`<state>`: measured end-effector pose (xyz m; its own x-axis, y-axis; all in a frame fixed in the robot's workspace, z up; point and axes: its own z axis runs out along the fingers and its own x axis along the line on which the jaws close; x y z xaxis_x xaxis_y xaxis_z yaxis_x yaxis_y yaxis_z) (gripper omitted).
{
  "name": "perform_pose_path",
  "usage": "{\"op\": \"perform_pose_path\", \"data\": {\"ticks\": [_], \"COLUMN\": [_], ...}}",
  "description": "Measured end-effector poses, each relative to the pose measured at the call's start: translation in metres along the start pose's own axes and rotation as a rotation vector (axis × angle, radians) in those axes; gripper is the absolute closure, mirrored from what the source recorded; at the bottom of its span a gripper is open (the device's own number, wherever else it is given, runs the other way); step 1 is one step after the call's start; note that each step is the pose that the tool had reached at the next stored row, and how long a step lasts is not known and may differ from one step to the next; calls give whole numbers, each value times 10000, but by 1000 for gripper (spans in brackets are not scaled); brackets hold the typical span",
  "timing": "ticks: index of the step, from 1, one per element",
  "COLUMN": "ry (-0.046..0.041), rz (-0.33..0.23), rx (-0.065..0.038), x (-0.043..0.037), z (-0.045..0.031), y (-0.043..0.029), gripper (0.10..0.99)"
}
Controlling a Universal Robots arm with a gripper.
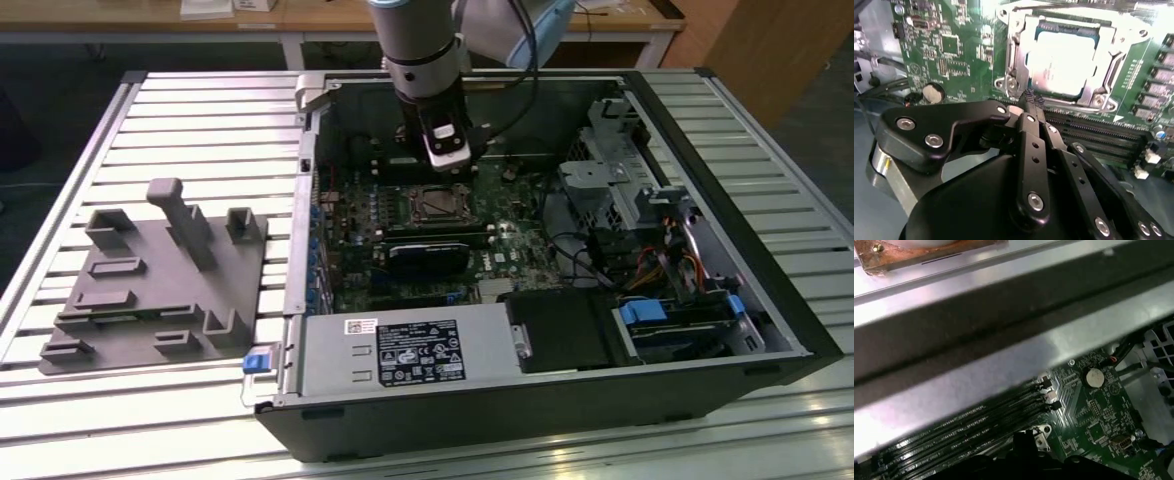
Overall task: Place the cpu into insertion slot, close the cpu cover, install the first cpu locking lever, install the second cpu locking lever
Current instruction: 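Install the first cpu locking lever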
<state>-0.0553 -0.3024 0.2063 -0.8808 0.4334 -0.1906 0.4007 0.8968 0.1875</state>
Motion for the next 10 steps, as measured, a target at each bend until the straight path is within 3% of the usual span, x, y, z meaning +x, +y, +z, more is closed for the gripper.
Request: {"op": "perform_pose_path", "data": {"ticks": [5, 7, 10], "ry": [-24, 9, 170], "rz": [-22, -42, -66], "rx": [85, 219, 493], "x": [-17, -20, -25], "z": [1, 4, 10], "y": [-34, -36, -34], "gripper": [980, 980, 980]}}
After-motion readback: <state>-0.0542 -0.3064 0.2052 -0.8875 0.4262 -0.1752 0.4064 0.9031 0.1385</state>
